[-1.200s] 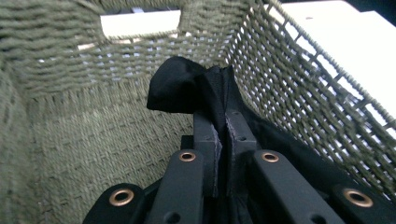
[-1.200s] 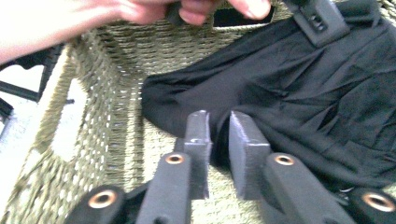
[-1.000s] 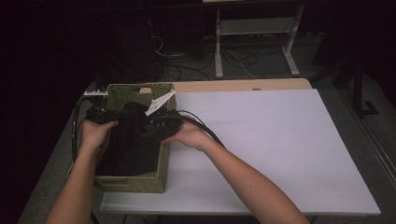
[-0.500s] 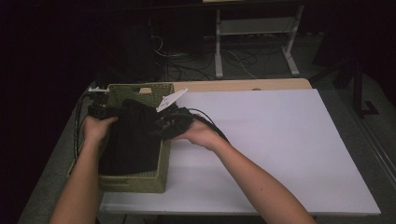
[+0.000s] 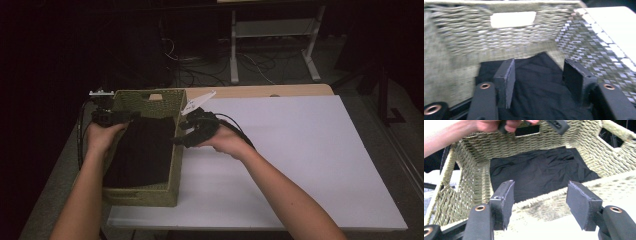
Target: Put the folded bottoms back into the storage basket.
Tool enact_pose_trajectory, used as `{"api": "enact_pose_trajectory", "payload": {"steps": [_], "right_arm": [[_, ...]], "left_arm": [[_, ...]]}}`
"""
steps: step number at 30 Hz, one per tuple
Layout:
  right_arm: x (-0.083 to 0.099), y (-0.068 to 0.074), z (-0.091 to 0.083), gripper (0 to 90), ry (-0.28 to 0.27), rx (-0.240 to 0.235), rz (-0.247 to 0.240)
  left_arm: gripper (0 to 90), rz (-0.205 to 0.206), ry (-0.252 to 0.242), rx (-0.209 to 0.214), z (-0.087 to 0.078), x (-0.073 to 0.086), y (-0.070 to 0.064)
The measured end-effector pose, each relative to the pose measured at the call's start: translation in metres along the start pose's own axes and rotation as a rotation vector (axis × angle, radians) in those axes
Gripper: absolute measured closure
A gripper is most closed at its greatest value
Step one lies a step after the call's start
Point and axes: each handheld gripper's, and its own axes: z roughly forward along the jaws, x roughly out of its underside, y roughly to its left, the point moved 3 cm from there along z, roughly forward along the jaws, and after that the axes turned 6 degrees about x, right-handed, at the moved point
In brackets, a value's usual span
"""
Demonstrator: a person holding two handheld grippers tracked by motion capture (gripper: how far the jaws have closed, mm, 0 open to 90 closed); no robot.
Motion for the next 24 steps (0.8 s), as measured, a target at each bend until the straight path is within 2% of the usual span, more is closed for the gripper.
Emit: {"api": "enact_pose_trajectory", "payload": {"steps": [8,10,15,18,24], "right_arm": [[0.015,-0.02,-0.018,33.7,-0.021,0.013,0.013],[0.021,-0.024,-0.023,32.5,-0.027,0.014,0.03],[0.033,-0.033,-0.038,28.3,-0.038,0.027,0.035],[0.041,-0.038,-0.049,25.9,-0.039,0.055,0.025],[0.06,-0.048,-0.075,23.2,-0.059,0.104,0.053]], "left_arm": [[30.6,0.061,-0.008,0.087,0.0,-0.001,-0.039],[28.0,0.088,0.001,0.095,0.001,-0.001,-0.051],[23.8,0.145,-0.006,0.137,0.001,-0.002,-0.081],[22.7,0.162,-0.021,0.173,0.002,0.0,-0.097],[19.0,0.216,-0.026,0.23,0.007,0.008,-0.121]]}}
